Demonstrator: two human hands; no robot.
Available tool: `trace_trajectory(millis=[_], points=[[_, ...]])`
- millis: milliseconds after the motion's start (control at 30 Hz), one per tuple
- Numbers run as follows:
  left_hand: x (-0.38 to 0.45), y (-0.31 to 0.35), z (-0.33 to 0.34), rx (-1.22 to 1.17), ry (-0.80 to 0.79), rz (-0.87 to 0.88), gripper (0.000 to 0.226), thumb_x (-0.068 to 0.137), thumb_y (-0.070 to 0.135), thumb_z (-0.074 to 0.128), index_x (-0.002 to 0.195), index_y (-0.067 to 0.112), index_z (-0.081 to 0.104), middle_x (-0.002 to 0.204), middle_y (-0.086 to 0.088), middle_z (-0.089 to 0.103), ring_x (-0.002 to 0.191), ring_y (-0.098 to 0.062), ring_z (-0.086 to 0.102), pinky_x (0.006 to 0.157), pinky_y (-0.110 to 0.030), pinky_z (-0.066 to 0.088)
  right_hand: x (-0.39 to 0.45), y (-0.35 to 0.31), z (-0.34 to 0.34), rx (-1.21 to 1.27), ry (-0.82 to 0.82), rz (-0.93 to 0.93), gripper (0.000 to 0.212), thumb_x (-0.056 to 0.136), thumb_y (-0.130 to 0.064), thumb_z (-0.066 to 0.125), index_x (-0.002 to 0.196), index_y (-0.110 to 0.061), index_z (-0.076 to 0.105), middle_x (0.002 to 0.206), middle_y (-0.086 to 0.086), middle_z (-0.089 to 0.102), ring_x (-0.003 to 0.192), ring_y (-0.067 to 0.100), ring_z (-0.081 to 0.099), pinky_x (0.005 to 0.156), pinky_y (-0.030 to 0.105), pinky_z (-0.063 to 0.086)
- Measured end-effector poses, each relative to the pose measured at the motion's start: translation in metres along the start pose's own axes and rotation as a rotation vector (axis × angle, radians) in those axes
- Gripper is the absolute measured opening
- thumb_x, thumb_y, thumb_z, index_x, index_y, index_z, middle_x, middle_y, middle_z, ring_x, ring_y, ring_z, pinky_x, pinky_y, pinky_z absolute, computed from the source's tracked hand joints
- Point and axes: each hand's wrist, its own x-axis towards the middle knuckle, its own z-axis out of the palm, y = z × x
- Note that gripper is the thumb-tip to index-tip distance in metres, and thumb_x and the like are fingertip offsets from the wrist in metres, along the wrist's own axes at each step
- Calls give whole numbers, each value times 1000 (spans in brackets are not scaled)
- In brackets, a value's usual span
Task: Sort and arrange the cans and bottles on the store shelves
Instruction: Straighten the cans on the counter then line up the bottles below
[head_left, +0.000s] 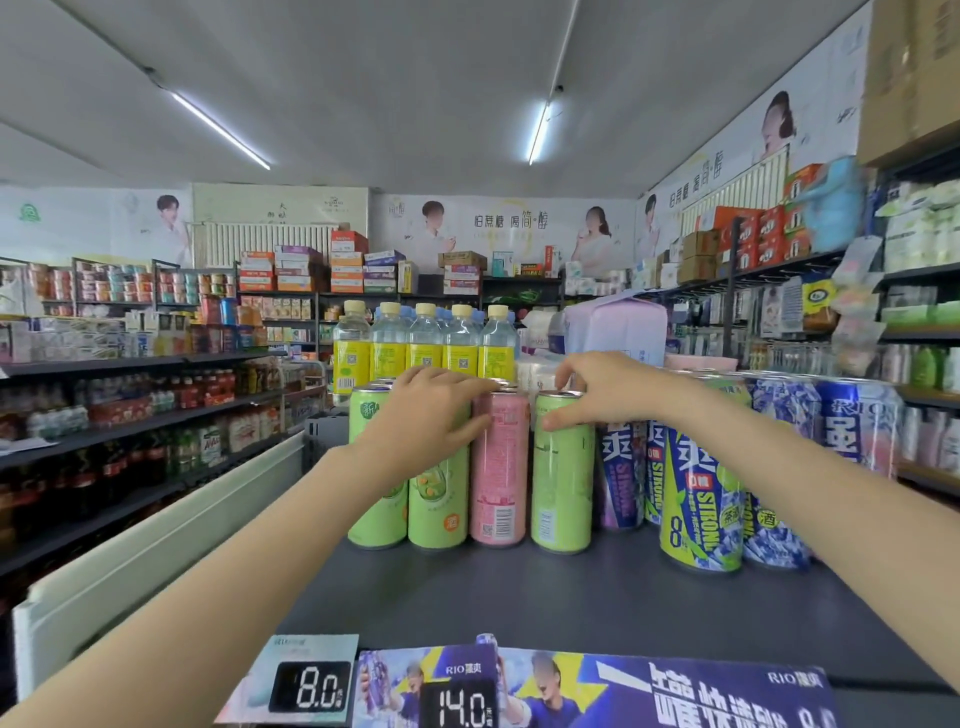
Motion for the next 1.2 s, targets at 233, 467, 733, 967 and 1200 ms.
trace_trajectory(millis=[233,467,733,967,1200], points=[[-28,-1,1,165,56,-81,53,91,48,47,141,38,32,137,3,47,130,-26,38,109,-62,7,-15,-6,22,64,236,-19,42,82,-49,64,95,-18,39,95,-2,43,88,14,40,62,29,31],[-40,-16,-8,-250,180,-193,51,95,44,37,144,30,29,145,4,38,136,-16,29,113,-42,15,-20,3,17,387,216,61,41,72,-31,79,98,-17,50,109,2,51,98,21,49,72,30,38],[-87,-48,-42,-628,301,-462,38,98,26,41,136,25,44,123,11,53,116,-9,48,91,-26,37,-25,-66,-30,228,245,-107,52,67,-55,73,104,-25,54,109,-6,52,92,15,52,71,29,45],[-124,-68,-61,-800,201,-558,29,96,19,48,123,30,46,111,9,59,99,-1,54,88,-24,39,4,-158,-5,71,208,-223,65,69,-63,68,104,-9,60,100,0,56,99,21,55,78,33,45],[-147,-64,-56,-918,-170,-583,61,83,-2,61,135,17,36,125,-10,55,99,-15,60,92,-33,48,23,-191,45,-132,311,-246,58,74,-71,56,84,-14,52,84,2,53,94,27,53,58,32,39]])
